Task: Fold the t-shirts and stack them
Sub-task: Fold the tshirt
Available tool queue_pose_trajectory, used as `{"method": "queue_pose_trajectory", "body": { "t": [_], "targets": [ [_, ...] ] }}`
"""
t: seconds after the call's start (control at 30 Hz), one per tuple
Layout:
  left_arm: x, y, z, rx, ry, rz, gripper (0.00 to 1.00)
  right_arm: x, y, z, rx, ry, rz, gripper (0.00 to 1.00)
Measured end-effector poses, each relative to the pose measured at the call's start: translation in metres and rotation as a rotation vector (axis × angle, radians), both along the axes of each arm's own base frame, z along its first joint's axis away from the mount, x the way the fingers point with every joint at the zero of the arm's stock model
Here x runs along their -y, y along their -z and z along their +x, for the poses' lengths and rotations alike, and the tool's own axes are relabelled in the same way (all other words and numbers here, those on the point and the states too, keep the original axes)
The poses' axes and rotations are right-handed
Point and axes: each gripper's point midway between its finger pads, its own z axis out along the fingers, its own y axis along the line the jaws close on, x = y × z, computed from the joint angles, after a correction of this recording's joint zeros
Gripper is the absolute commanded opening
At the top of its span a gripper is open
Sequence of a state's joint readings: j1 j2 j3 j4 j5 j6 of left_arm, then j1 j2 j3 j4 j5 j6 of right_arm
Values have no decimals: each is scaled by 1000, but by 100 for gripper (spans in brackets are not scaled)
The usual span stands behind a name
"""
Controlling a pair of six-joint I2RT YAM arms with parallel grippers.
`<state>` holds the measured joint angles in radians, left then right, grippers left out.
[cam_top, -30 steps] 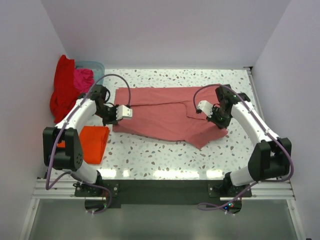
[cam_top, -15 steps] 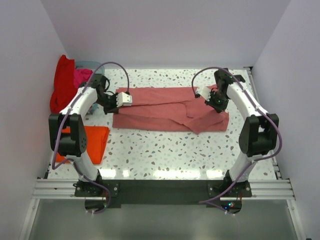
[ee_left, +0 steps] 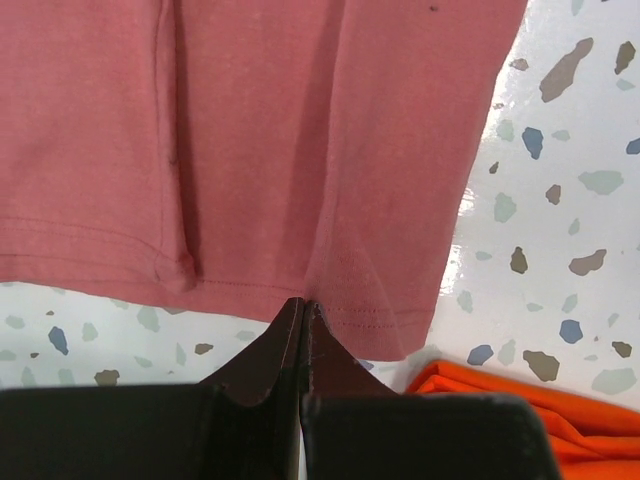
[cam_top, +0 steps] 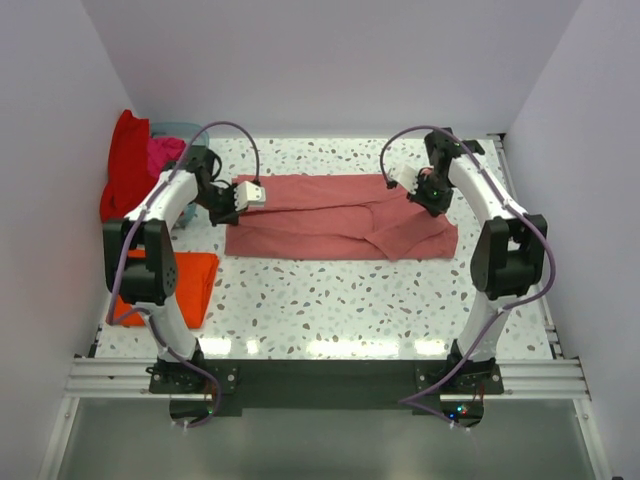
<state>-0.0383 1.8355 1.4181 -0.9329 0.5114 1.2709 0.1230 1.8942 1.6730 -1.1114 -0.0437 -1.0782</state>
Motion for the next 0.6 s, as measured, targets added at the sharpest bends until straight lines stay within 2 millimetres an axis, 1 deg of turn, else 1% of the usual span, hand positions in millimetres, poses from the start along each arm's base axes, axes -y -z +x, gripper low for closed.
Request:
{"method": "queue_pose_trajectory", "body": {
  "t": [0.2,0.43,0.6],
  "targets": [
    [0,-4,12,22,-6,2,0,-1,3,13,2,-12,-3,0],
    [-2,0,21,24,-10,16,0,-3,1,29,18,-22,-3,0],
    [-3,-1,30,37,-12,23,0,0,4,32,14,-18,-5,0]
  ]
}}
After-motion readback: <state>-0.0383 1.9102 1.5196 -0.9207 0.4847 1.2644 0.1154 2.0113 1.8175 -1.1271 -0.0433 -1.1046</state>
